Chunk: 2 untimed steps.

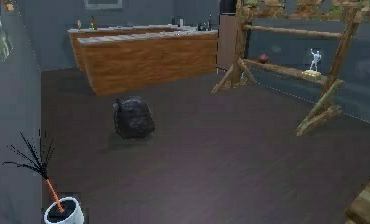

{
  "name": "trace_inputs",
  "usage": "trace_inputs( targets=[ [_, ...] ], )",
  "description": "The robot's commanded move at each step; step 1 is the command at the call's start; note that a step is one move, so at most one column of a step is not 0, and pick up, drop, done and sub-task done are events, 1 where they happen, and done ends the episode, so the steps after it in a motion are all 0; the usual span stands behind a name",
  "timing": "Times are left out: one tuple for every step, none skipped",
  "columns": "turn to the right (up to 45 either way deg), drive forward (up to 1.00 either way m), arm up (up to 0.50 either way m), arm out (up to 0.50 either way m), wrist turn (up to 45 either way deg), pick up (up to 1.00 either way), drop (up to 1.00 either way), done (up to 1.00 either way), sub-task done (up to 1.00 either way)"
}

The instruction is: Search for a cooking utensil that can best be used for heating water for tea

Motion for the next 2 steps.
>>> trace_inputs(
  targets=[
    [0.0, 1.0, 0.0, 0.0, 0.0, 0.0, 0.0, 0.0, 0.0],
    [0.0, 1.0, 0.0, 0.0, 0.0, 0.0, 0.0, 0.0, 0.0]
  ],
)
